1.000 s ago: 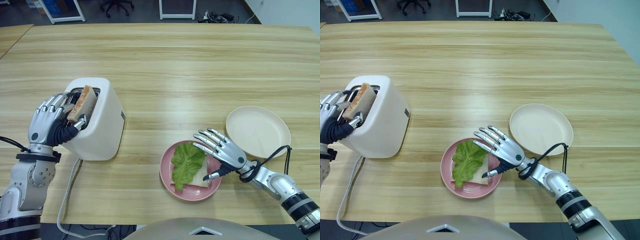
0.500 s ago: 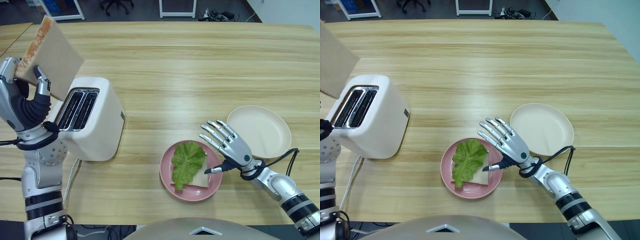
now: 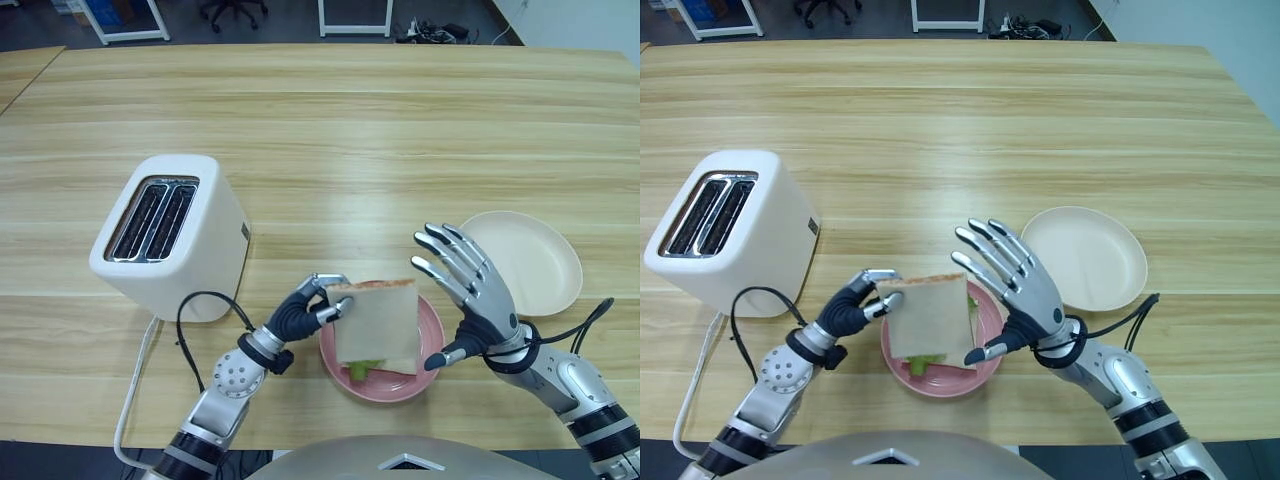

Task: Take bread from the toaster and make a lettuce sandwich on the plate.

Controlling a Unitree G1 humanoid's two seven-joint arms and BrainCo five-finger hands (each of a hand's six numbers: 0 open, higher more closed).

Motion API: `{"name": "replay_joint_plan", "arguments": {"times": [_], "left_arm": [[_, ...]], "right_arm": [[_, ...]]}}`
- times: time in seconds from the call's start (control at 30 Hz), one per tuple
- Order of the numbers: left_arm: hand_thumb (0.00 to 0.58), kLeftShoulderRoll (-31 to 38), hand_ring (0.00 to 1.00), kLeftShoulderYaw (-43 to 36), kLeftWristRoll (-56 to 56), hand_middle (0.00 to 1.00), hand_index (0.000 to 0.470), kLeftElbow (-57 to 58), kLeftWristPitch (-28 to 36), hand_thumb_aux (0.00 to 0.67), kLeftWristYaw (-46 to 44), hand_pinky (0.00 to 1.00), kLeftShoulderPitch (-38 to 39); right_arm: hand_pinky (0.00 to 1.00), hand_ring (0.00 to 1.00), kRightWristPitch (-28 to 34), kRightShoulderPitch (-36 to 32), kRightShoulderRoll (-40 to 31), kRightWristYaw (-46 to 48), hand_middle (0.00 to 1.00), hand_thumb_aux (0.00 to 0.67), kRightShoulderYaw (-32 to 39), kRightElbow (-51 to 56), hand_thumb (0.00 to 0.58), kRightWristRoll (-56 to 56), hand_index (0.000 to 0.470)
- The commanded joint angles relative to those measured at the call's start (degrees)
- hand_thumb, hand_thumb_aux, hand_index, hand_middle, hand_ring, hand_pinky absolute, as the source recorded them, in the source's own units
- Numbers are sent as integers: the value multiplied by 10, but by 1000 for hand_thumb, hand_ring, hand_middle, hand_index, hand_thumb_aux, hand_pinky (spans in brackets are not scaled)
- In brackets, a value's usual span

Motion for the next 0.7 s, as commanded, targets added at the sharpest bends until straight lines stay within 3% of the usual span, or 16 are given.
{"name": "replay_joint_plan", "arguments": {"times": [0.03, 0.5, 0.7], "left_arm": [[580, -14, 1000, -4, 14, 1000, 470, 32, 8, 670, -30, 1000, -11], [580, -39, 1000, 41, 142, 1000, 470, 201, -46, 670, 9, 1000, -106], [580, -47, 1000, 25, 236, 1000, 470, 260, -61, 670, 59, 1000, -127]], "right_arm": [[0, 0, -13, 8, 4, 30, 0, 0, 6, 12, 0, -15, 0], [0, 0, -36, 21, 10, 80, 0, 0, 12, 52, 0, -30, 0], [0, 0, -75, 41, -9, 156, 0, 0, 34, 56, 0, 11, 0]]}}
